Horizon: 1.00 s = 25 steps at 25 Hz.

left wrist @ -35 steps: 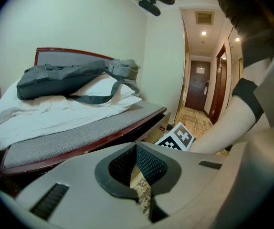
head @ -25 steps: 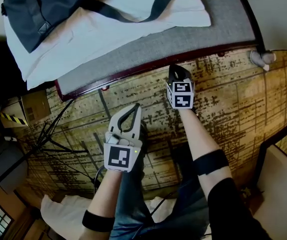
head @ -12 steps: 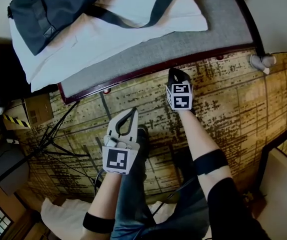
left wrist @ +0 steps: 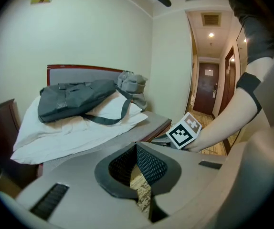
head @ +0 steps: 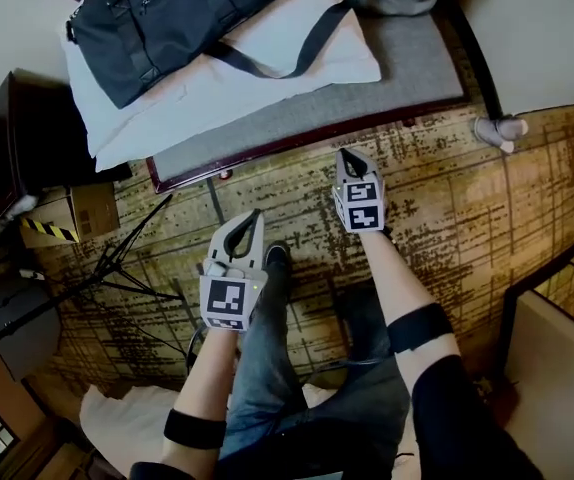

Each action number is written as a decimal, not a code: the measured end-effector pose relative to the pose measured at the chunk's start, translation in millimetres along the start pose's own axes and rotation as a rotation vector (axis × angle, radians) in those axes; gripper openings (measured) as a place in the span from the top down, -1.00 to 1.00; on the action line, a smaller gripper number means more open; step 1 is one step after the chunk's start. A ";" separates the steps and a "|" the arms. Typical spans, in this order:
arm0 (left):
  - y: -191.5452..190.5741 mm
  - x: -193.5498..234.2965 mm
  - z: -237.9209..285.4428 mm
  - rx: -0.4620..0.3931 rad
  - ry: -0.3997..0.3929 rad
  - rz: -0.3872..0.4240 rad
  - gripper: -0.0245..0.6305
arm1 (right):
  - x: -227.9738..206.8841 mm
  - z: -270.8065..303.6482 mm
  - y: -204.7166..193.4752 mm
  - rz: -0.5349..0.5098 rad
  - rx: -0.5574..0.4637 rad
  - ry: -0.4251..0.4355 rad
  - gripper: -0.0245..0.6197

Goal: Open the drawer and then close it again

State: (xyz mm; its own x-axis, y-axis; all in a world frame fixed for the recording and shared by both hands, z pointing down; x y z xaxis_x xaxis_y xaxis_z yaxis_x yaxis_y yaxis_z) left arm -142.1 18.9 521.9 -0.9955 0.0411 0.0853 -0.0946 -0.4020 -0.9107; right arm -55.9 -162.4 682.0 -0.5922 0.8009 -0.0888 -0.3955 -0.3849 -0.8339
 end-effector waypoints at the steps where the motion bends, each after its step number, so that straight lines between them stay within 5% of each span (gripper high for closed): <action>1: 14.0 -1.9 -9.6 -0.001 -0.005 0.010 0.92 | 2.1 -19.7 19.0 -0.002 -0.014 0.007 0.91; 12: 182.4 -36.1 -100.3 -0.072 -0.057 0.071 0.92 | 14.9 -233.2 217.1 -0.008 -0.190 0.023 0.91; 25: 298.7 -71.6 -149.9 -0.159 -0.122 0.098 0.92 | -7.1 -406.3 296.8 -0.006 -0.275 -0.042 0.91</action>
State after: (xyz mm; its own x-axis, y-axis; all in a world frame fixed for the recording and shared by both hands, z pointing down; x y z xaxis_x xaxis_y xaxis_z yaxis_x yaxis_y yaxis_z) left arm -98.7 33.0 183.2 -0.9939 -0.1056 0.0328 -0.0055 -0.2491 -0.9685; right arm 116.0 -95.9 213.8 -0.6214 0.7808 -0.0653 -0.1975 -0.2367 -0.9513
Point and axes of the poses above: the fingertips, and each gripper's own axes: z forward along the fingers, x to its left, y out of its top, the point moved 1 cm from there along -z, backward along the fingers, and after that the axes turned 8 degrees about -x, right-handed, at the moved point
